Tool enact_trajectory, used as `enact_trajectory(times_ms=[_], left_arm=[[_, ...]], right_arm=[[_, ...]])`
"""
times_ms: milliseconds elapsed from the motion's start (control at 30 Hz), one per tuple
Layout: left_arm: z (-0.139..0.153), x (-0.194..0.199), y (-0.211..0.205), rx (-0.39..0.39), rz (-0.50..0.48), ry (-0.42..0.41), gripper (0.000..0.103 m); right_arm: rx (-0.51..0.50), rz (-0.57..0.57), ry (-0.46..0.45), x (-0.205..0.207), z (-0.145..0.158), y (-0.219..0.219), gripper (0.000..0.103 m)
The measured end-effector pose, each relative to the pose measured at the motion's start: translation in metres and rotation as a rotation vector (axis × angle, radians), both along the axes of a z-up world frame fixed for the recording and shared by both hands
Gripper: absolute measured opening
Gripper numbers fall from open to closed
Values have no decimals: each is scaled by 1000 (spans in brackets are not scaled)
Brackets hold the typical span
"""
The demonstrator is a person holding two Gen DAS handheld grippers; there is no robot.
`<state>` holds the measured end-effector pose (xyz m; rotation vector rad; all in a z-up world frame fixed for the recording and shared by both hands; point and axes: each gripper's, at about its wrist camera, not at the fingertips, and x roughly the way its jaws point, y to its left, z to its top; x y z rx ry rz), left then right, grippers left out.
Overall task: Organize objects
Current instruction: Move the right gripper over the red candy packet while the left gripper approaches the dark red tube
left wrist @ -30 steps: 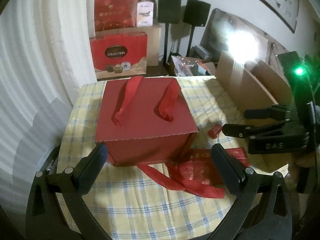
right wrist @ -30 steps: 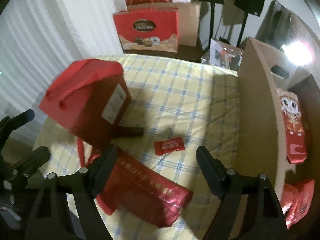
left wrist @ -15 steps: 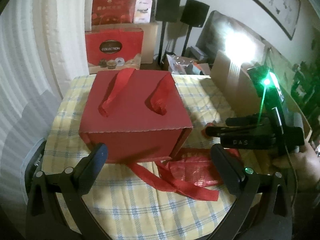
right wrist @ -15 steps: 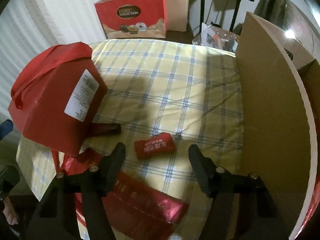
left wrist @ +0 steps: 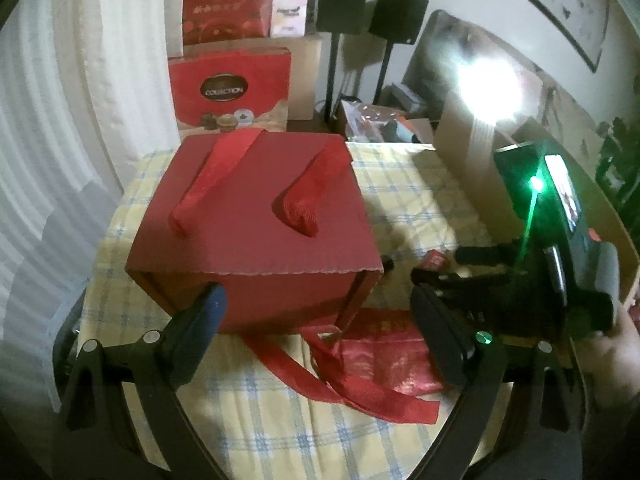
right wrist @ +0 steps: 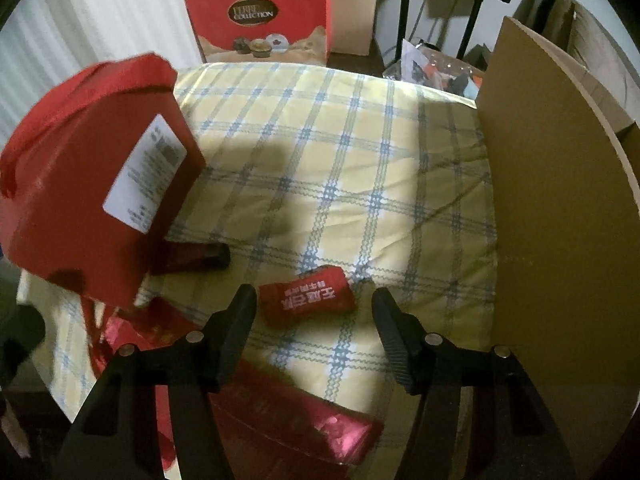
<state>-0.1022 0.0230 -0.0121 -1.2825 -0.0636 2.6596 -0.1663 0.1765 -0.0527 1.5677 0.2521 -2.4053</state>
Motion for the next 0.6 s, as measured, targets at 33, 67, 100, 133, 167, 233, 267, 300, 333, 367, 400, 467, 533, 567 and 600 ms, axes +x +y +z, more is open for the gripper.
enact_trajectory(times_ms=[33,67,100,133,167,233,267,300,333,367,400,467,533,567,600], left_arm=[[-1,-2,-1,-8,7,-2,91],[-3,-4,-3,-14,15,-6,91],[-4,-6,-5,-17,21,-10,90],[-6,-8,-7,-18,23,-17,87],[-8,-12,-11,-23,34,-25,86],[-13,-19,-20,-26,55,-40,86],[-14,-20,-24,-20,57,-44,86],[-15,-22,-29,-8,58,-47,86],[-16,-23,-33,2,61,-50,86],[-16,-24,-35,5,64,-50,86],[-16,-24,-36,3,67,-49,86],[-14,-23,-36,-9,66,-43,84],[-11,-16,-32,-17,50,-32,83],[-9,-12,-30,-14,36,-27,83],[-7,-7,-29,-10,25,-21,83]], right_arm=[[5,3,3,0,-1,-1,61],[13,7,11,1,-2,-2,59],[17,11,17,2,-2,-3,58],[14,14,19,2,-2,-3,55],[13,15,20,2,-2,-3,51],[13,18,25,3,-1,-2,47],[11,19,25,3,-1,-2,45],[8,19,24,3,-1,-2,43],[2,20,24,3,-1,-1,38],[0,22,26,3,0,0,33],[-2,25,27,4,0,0,30],[-9,26,22,4,0,1,22],[-28,24,14,3,2,3,14],[-37,23,9,2,3,4,11],[-43,20,7,2,4,5,11]])
